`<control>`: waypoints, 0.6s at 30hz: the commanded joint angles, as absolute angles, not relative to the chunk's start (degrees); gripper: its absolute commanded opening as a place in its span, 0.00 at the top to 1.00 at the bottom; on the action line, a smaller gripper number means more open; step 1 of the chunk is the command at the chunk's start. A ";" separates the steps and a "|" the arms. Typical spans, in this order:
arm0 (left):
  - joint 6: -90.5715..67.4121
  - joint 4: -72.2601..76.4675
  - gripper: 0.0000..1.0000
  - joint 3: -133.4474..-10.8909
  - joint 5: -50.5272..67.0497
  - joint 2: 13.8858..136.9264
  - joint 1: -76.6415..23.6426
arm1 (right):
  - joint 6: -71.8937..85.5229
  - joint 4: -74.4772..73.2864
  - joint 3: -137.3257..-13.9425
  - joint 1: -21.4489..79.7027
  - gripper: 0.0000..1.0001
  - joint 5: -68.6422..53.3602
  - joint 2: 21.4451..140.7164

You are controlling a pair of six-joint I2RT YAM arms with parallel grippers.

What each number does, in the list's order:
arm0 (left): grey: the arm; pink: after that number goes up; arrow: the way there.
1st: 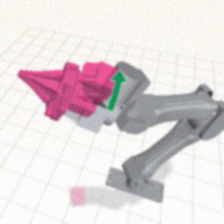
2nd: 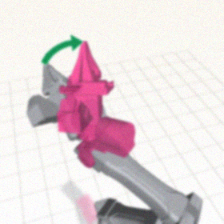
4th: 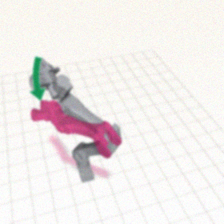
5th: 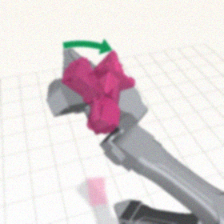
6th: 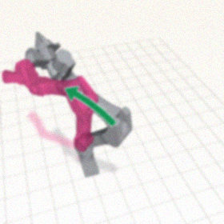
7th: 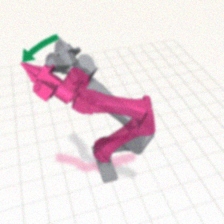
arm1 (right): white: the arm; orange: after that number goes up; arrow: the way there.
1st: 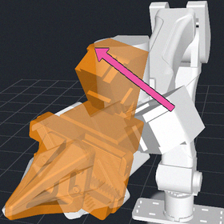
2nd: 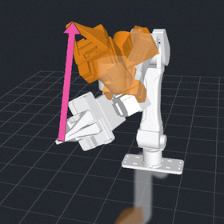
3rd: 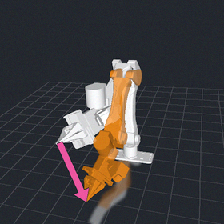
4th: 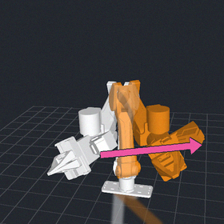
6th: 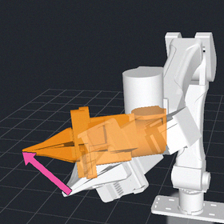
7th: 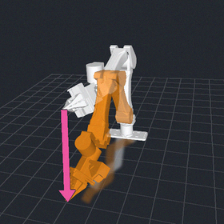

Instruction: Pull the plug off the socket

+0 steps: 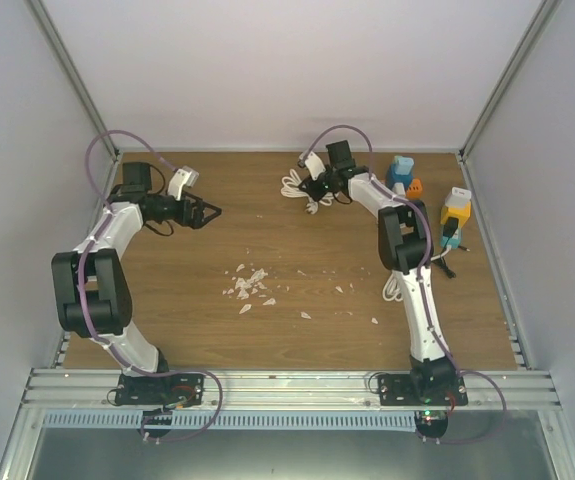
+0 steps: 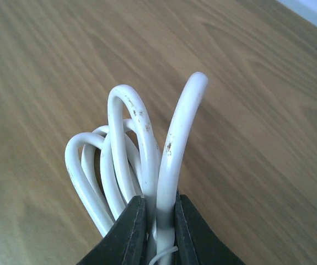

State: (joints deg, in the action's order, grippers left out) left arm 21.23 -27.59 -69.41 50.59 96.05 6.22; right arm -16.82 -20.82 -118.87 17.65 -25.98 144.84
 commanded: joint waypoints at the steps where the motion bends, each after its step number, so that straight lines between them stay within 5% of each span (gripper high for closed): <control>1: 21.09 -28.64 0.01 -70.05 55.12 94.83 9.25 | -21.21 -27.13 -119.39 23.13 0.99 -32.68 145.81; 18: 27.98 -35.84 0.01 -69.18 57.42 94.49 17.13 | -37.76 -38.86 -110.15 44.08 0.99 -40.15 139.37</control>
State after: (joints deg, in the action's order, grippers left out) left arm 24.29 -33.28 -69.41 56.12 96.05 16.53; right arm -33.15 -30.72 -114.96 39.92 -35.81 141.60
